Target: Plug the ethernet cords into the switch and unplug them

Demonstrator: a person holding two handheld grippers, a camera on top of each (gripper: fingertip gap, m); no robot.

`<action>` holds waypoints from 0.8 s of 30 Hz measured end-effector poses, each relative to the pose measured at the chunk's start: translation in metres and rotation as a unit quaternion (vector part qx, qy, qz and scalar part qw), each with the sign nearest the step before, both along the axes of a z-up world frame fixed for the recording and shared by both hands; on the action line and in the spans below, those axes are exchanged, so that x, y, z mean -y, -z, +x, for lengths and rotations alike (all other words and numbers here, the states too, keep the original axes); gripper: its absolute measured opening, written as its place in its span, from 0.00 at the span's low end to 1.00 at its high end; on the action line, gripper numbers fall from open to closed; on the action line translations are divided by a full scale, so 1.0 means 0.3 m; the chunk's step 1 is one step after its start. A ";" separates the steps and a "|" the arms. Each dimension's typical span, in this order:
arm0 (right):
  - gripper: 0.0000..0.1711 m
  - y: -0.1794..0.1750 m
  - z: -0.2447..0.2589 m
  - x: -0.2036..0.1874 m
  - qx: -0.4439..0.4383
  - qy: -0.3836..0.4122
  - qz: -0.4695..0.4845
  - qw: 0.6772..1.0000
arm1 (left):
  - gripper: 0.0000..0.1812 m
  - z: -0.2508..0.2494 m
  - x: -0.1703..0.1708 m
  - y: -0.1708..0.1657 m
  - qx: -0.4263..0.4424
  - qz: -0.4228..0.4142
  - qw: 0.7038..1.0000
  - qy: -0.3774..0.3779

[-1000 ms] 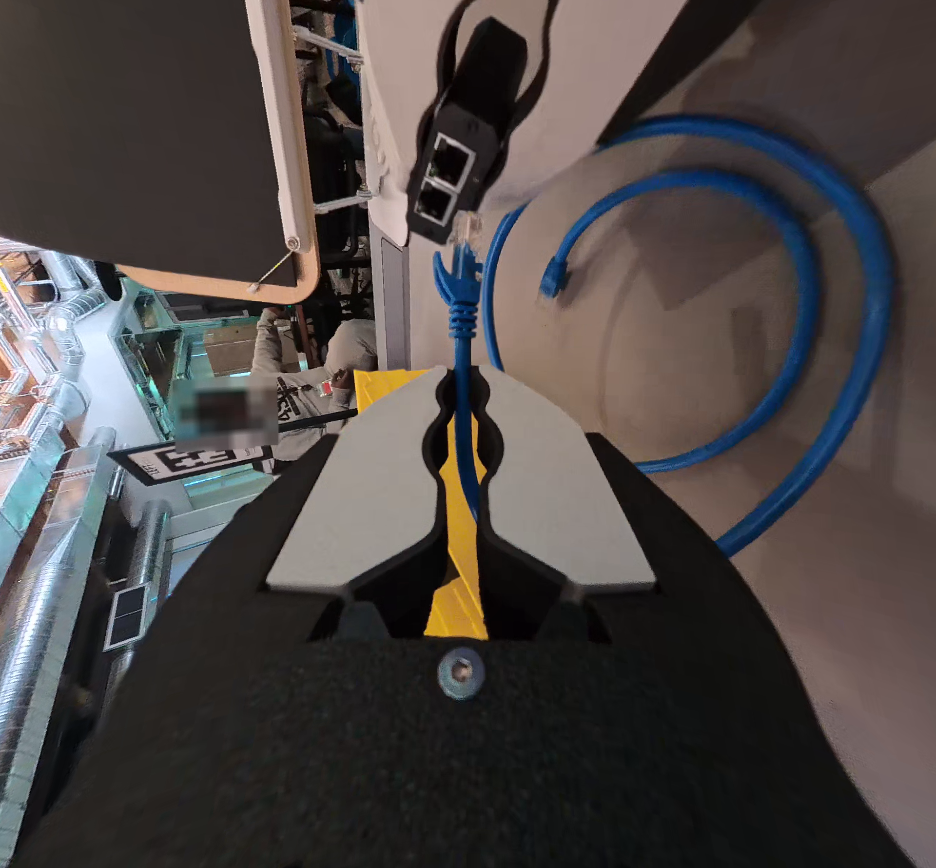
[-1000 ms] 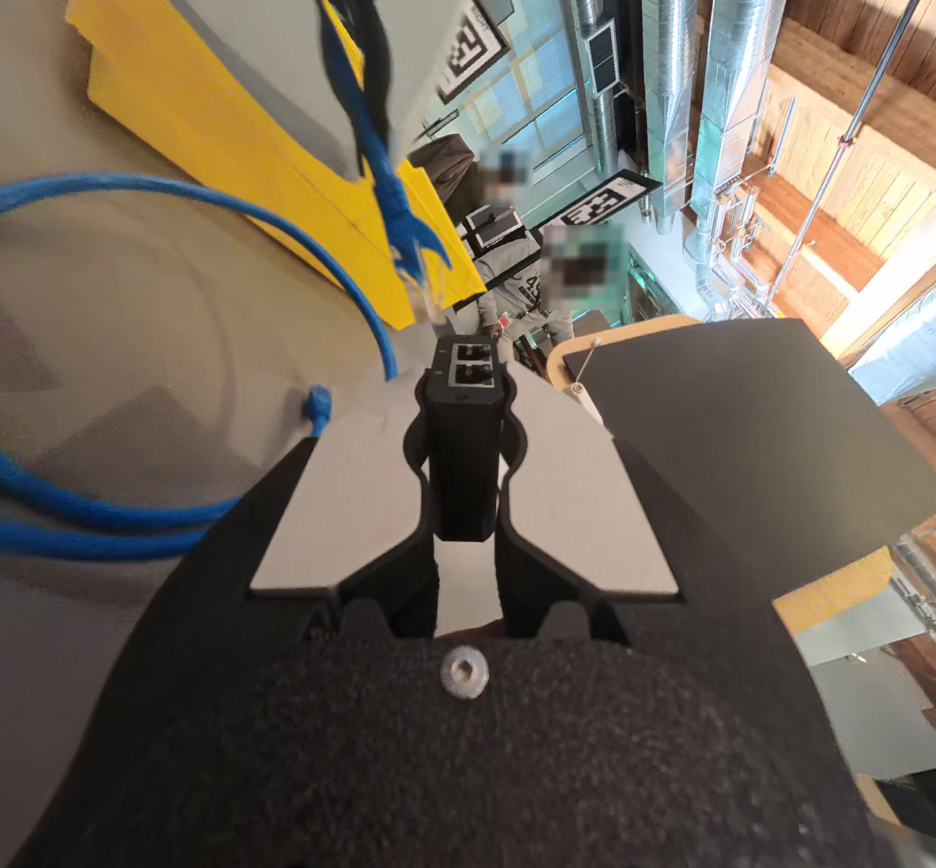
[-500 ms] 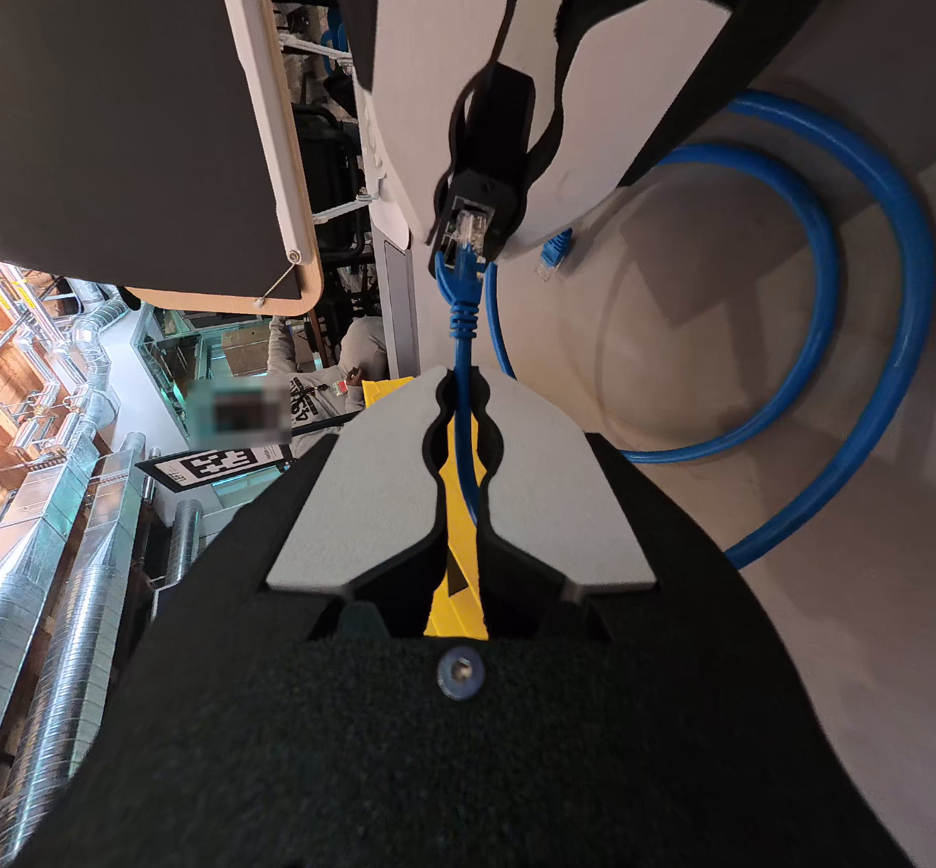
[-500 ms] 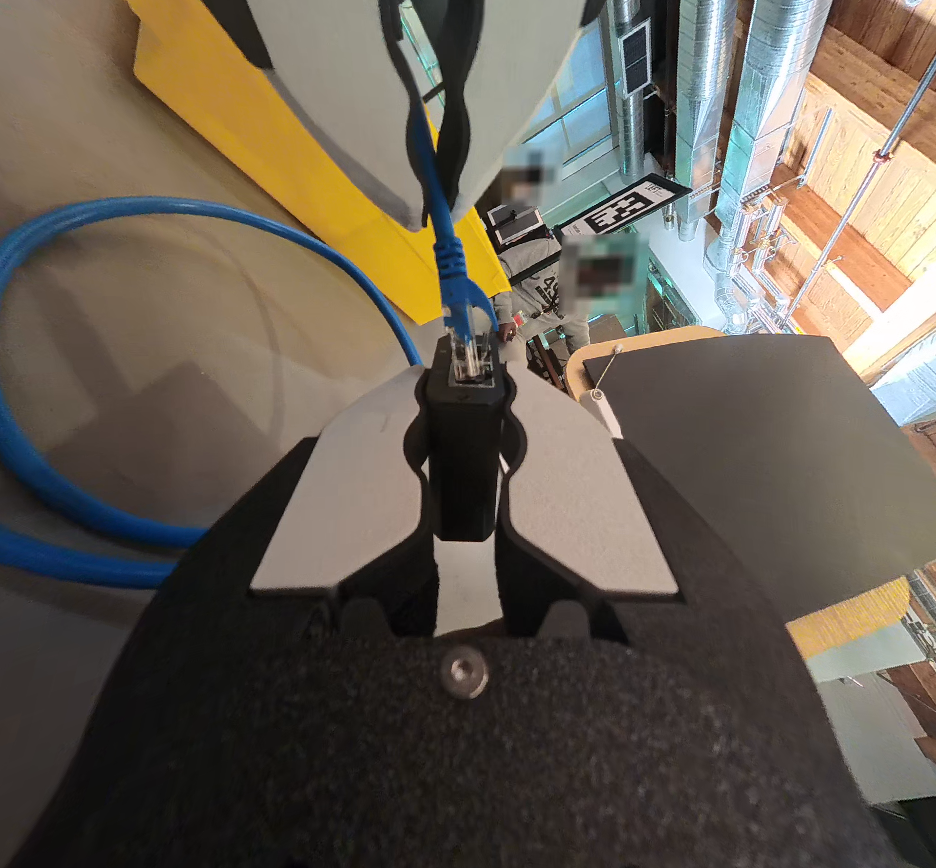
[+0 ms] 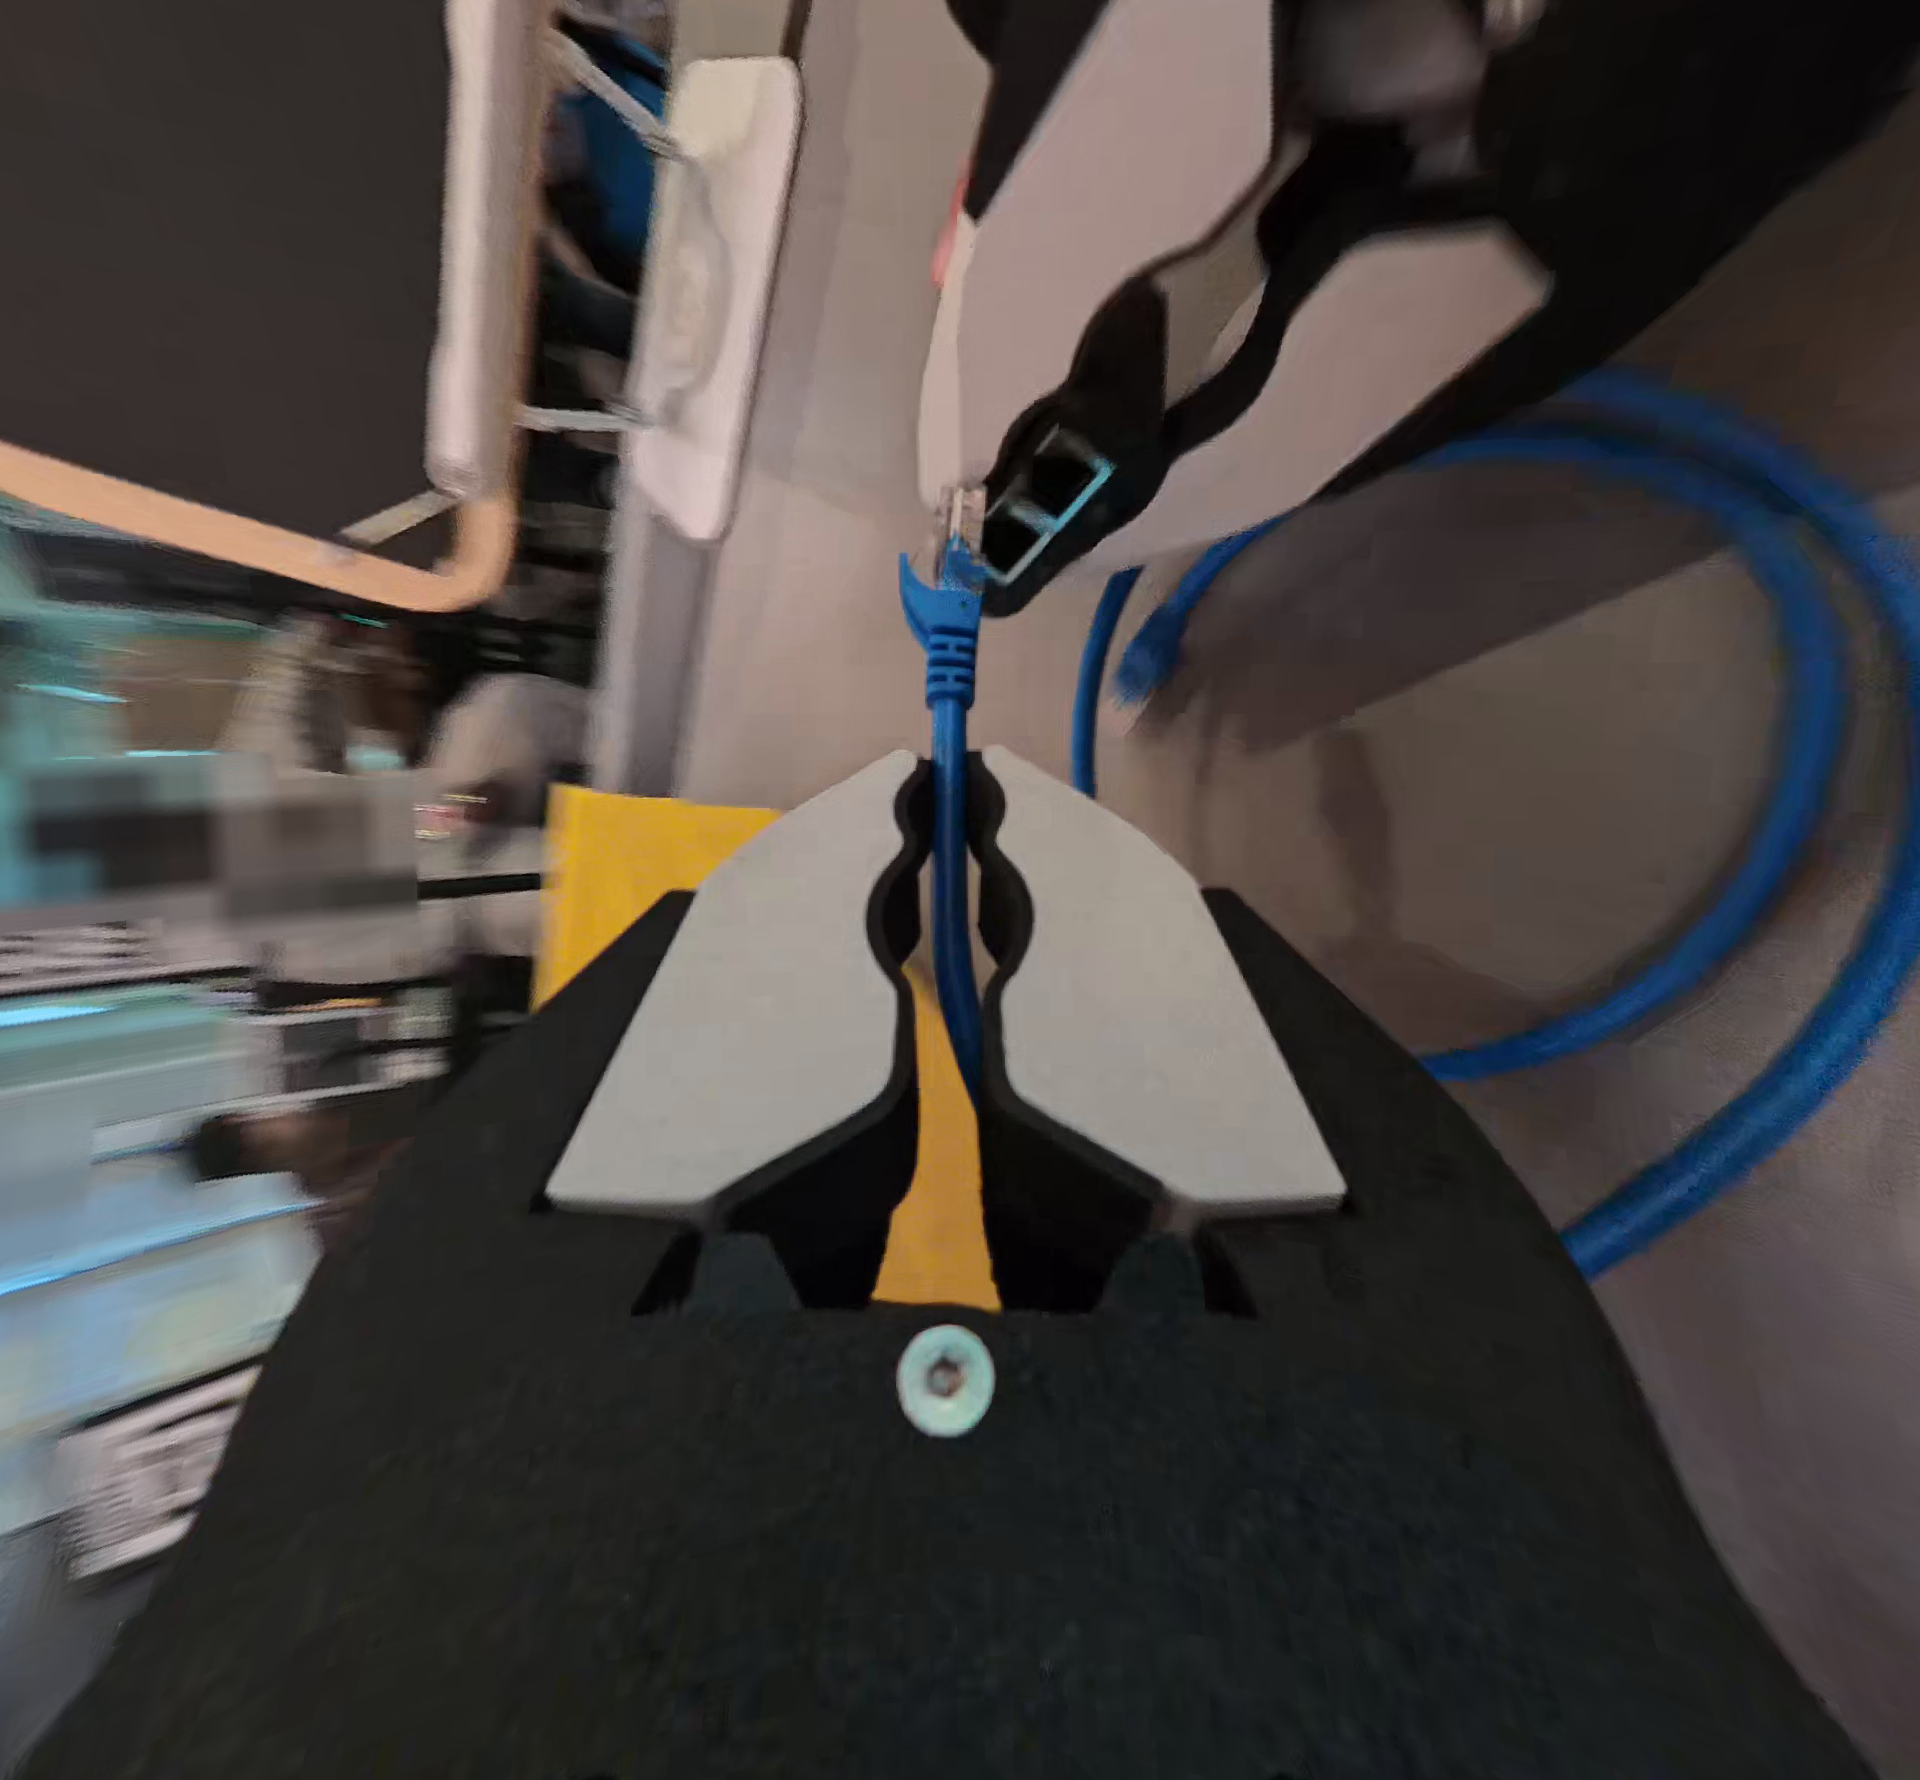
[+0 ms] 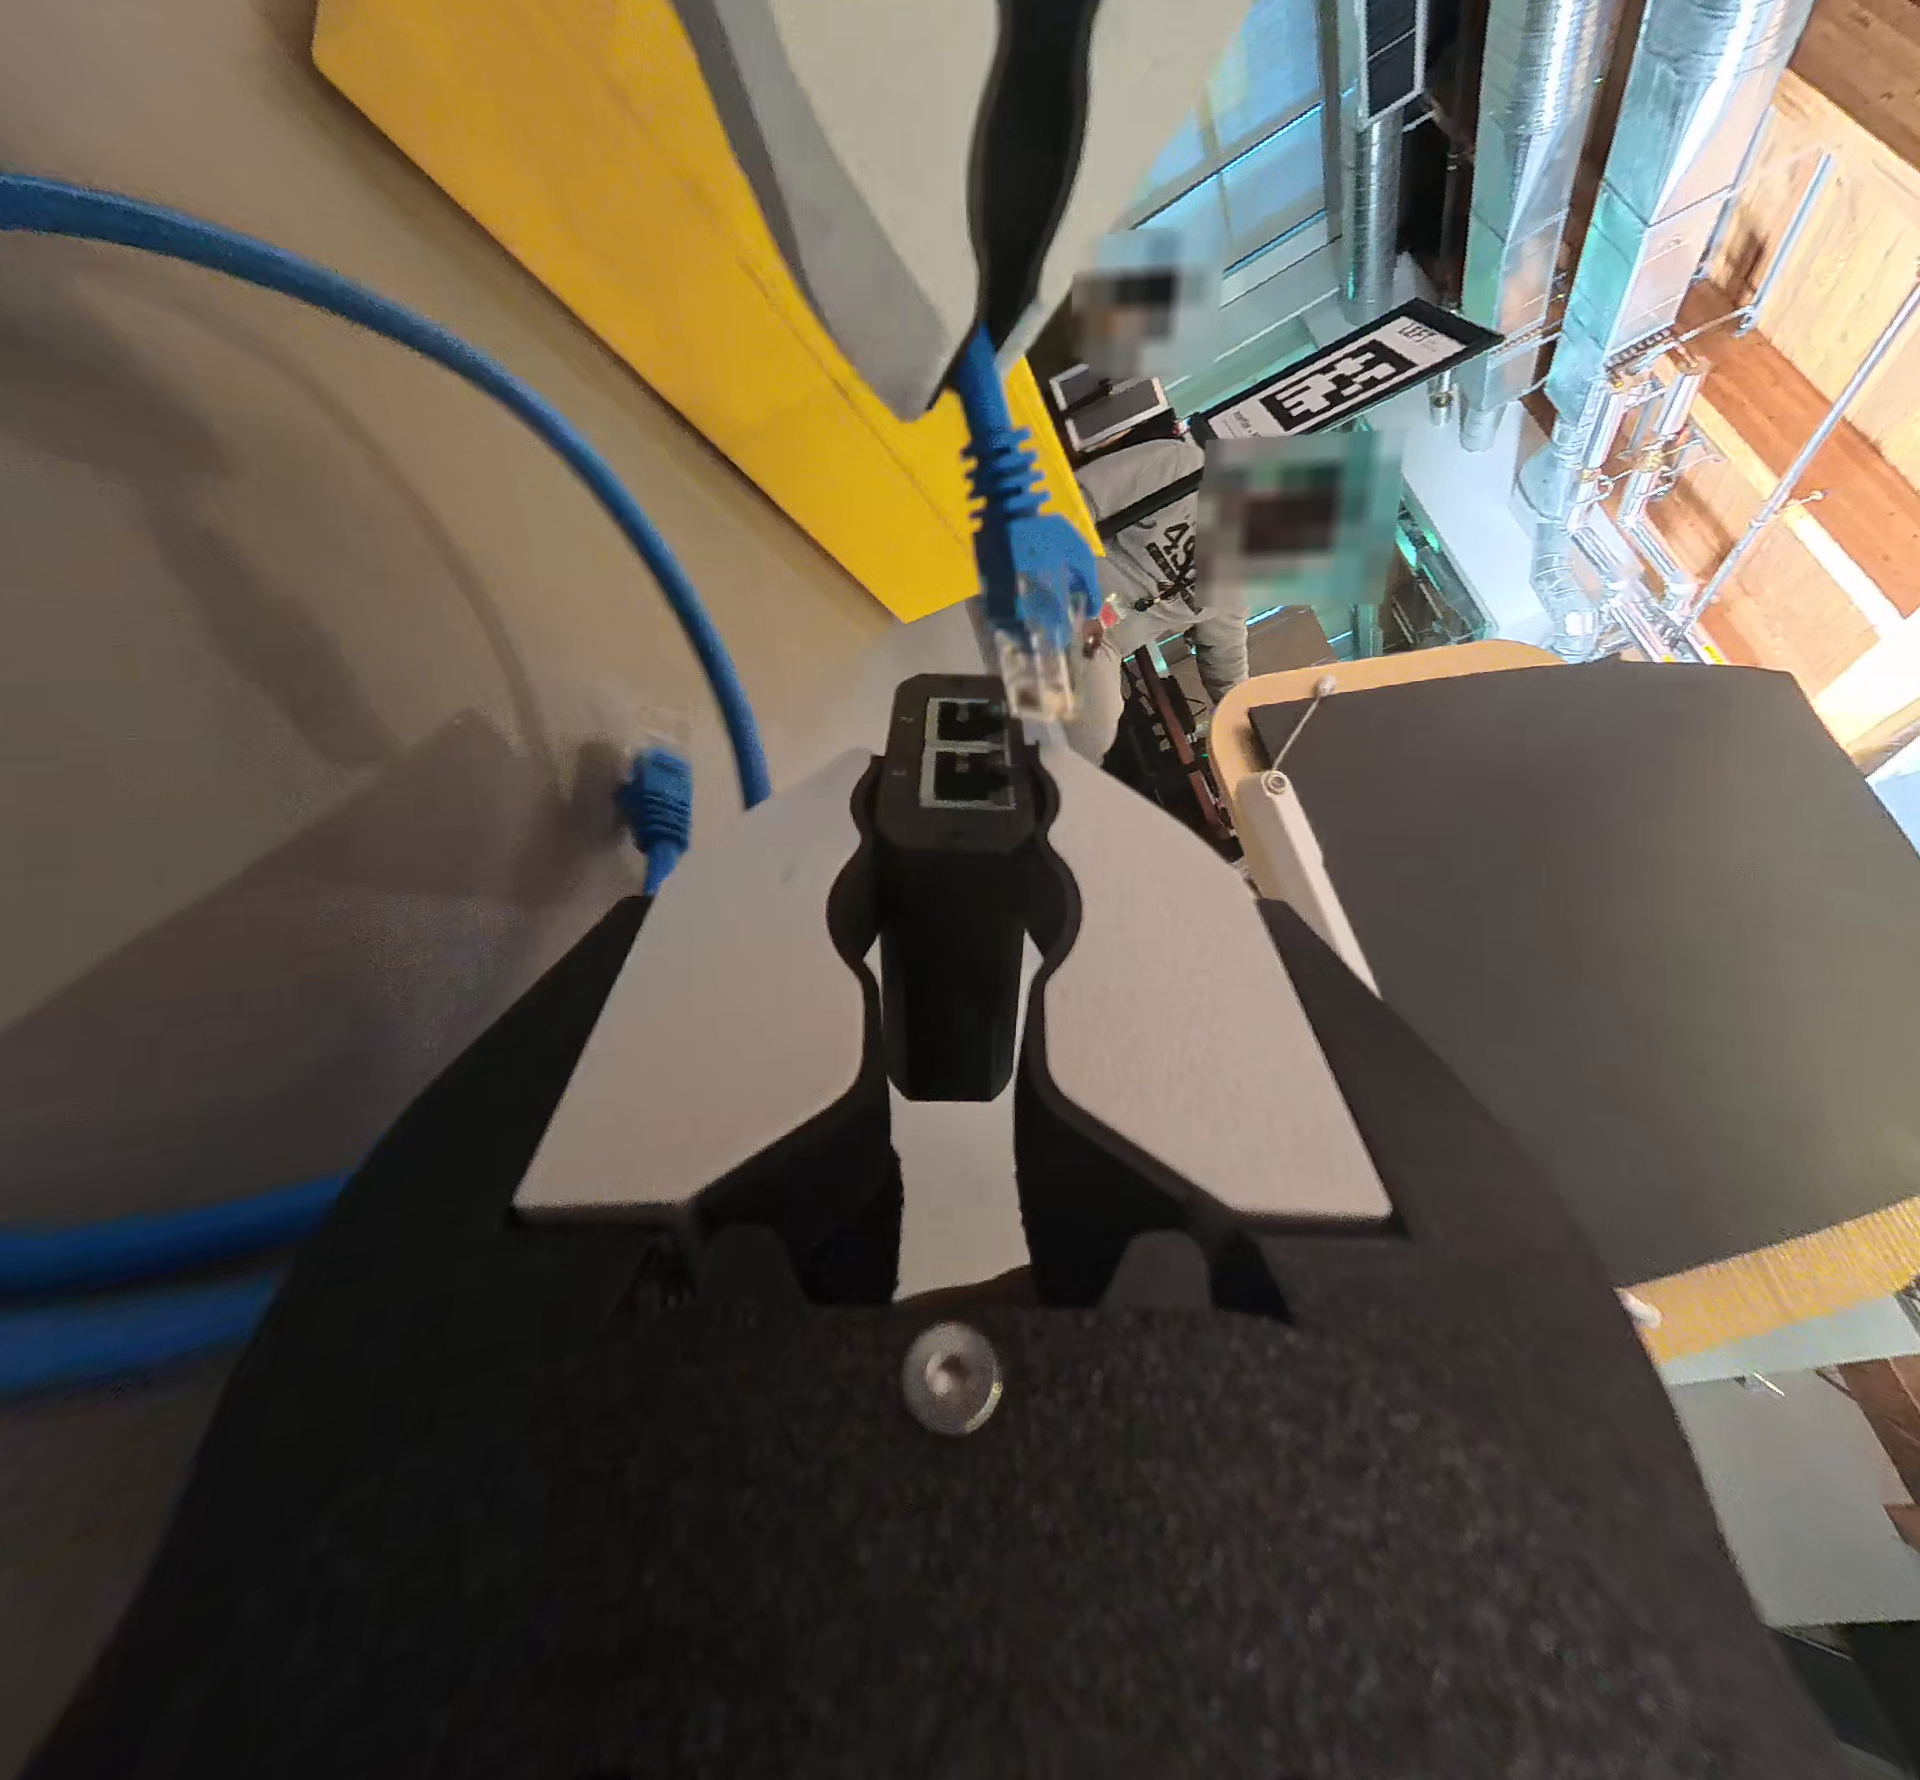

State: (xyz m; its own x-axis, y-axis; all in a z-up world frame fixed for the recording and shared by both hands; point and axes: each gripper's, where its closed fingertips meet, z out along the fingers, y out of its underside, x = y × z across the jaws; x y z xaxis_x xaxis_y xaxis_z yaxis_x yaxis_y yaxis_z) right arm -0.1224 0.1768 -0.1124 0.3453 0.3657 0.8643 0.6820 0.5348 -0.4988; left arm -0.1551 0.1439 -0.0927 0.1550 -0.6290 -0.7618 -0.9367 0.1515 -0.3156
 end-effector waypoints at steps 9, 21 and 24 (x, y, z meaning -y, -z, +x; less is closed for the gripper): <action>0.14 0.011 -0.013 0.009 0.005 -0.009 -0.010 1.000 | 0.03 -0.008 0.008 0.009 -0.137 0.130 0.980 0.069; 0.14 0.025 -0.014 0.003 0.016 -0.003 -0.010 1.000 | 0.03 0.007 0.013 0.012 -0.201 0.163 0.963 0.079; 0.14 0.026 -0.016 0.002 0.015 -0.004 -0.014 1.000 | 0.03 -0.001 -0.001 0.009 -0.218 0.175 0.958 0.069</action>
State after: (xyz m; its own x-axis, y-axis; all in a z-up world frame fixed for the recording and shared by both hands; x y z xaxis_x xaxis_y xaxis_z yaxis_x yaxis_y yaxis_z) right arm -0.1271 0.1762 -0.1202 0.3171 0.3924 0.8634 0.6926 0.5260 -0.4935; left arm -0.1553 0.1440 -0.0955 -0.2931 -0.3146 -0.9028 -0.9309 0.3091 0.1946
